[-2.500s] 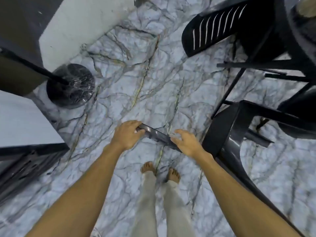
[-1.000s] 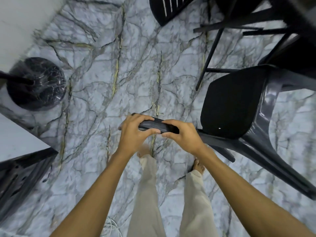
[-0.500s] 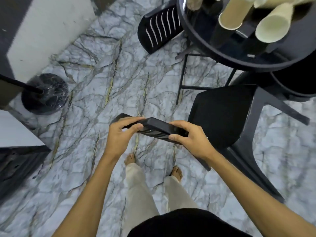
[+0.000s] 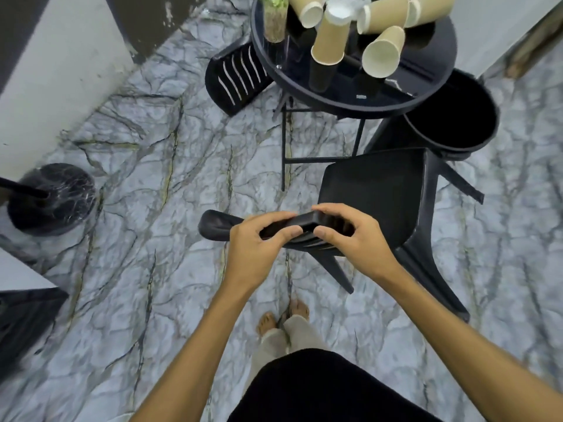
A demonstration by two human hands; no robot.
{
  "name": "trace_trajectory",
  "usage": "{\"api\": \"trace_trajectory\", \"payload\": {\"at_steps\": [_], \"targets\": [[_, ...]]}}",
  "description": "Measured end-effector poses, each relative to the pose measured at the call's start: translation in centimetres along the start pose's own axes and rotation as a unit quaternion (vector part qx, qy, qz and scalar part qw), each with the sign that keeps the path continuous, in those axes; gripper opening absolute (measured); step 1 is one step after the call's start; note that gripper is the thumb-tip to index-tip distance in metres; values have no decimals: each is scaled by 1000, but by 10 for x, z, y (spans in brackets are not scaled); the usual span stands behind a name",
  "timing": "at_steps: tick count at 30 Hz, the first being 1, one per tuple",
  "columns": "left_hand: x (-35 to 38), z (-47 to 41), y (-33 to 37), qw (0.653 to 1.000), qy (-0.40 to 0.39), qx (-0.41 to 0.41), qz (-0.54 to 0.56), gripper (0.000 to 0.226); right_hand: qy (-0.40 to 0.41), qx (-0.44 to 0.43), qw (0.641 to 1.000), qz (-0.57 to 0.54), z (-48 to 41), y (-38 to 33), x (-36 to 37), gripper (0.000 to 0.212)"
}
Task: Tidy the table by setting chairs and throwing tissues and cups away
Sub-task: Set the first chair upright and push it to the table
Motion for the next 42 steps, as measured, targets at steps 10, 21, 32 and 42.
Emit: {"api": "trace_trajectory", "payload": {"at_steps": [10,21,32,42], "targets": [[42,14,39,995,-91,-34,13,49,31,-33,999,-7,46,-7,-37,19],[112,73,65,999,-47,-10,-26,42,62,-75,995,8,140,12,-131,27],[155,75,61,998,-56,-18,-35,33,97,-45,993,-46,224,64,-244,43],[190,25,40,985,-163,-57,14,39,135,-35,984,-109,277,118,-316,39]]}}
Point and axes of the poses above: each hand's wrist, its own z-axis away from the middle knuckle, its own x-axis out of the palm, y = z × x, the point moved 4 cm from there along -z, towards the middle knuckle, and after that the axes turned 10 degrees about -y, right-handed, at the moved point
